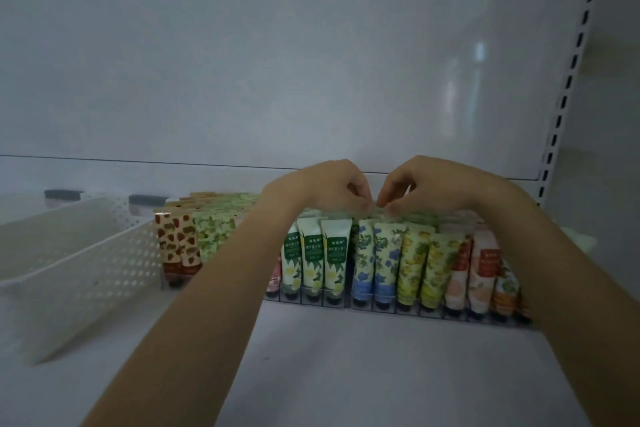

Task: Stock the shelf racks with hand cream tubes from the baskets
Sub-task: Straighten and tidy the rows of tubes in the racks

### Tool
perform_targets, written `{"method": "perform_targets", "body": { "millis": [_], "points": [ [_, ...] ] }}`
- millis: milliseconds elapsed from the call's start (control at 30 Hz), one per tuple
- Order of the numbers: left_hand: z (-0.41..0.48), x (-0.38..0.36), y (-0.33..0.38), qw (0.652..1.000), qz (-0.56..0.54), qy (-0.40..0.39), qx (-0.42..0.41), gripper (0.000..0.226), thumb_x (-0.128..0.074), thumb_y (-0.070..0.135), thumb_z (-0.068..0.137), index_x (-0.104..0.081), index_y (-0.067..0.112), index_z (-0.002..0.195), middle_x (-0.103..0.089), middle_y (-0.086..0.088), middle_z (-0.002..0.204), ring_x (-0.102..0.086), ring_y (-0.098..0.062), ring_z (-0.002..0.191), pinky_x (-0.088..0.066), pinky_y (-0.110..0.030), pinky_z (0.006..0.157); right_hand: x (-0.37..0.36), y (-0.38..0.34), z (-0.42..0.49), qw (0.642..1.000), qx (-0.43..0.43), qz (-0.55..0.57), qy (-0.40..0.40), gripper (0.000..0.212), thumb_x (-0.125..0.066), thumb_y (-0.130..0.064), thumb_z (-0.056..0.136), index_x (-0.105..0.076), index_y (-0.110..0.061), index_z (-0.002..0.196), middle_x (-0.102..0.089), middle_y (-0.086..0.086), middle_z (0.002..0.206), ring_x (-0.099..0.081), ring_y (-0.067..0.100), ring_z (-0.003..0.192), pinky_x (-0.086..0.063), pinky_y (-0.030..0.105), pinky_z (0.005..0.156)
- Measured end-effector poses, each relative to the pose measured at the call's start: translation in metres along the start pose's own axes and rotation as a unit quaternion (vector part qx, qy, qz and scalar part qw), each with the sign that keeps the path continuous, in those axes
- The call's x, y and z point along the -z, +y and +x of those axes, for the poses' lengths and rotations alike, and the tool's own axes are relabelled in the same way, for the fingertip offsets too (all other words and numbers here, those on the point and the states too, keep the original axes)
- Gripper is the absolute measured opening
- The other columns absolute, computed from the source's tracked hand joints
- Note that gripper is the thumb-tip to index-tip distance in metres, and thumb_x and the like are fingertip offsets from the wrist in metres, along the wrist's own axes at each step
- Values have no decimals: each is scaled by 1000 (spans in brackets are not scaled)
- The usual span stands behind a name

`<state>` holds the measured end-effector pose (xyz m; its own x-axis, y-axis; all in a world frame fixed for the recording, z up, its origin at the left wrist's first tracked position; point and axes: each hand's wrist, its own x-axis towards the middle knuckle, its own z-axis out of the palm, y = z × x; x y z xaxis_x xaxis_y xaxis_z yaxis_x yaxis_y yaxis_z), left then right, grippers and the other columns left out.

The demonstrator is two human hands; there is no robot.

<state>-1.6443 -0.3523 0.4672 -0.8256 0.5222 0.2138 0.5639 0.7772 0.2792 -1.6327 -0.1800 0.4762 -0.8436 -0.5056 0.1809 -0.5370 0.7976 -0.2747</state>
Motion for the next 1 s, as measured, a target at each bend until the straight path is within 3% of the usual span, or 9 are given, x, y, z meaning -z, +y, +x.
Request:
{"method": "perform_targets", "body": {
  "millis": [133,400,600,833,1000],
  "points": [
    [0,-6,9,1000,23,-5,4,14,-64,24,85,-72,17,94,-66,5,92,-55,-8,77,-41,-21,71,-4,0,-3,1000,-3,-6,-21,7,-68,-23,81,-68,-28,86,-64,-16,84,-59,5,82,-44,18,70],
    [-2,-13,16,997,72,-9,8,14,-65,19,85,-70,13,97,-68,-2,103,-60,-17,94,-44,-26,81,-9,0,-1,1000,-10,-6,-25,15,-71,-18,77,-65,-31,74,-59,-16,67,-51,-3,59,-35,16,57],
    [-4,-15,13,999,50,-9,8,15,-60,11,85,-63,14,100,-67,0,102,-49,0,67,-36,-5,54,-12,2,-2,999,-19,-33,-33,19,-70,-17,78,-60,-32,71,-58,-15,70,-52,1,62,-37,18,56],
    [-4,-14,10,999,43,-19,5,21,-57,7,86,-65,16,103,-62,5,90,-47,5,59,-34,3,50,-11,4,-2,999,-4,-31,-24,19,-71,-19,78,-61,-33,70,-60,-17,70,-51,-8,54,-37,8,51],
    [-3,-15,10,999,33,-18,-3,16,-59,12,87,-66,16,100,-62,6,87,-47,5,57,-33,3,50,-12,5,0,999,3,-25,-21,16,-72,-21,78,-62,-33,72,-62,-12,76,-50,-4,57,-38,14,55]
  ]
}}
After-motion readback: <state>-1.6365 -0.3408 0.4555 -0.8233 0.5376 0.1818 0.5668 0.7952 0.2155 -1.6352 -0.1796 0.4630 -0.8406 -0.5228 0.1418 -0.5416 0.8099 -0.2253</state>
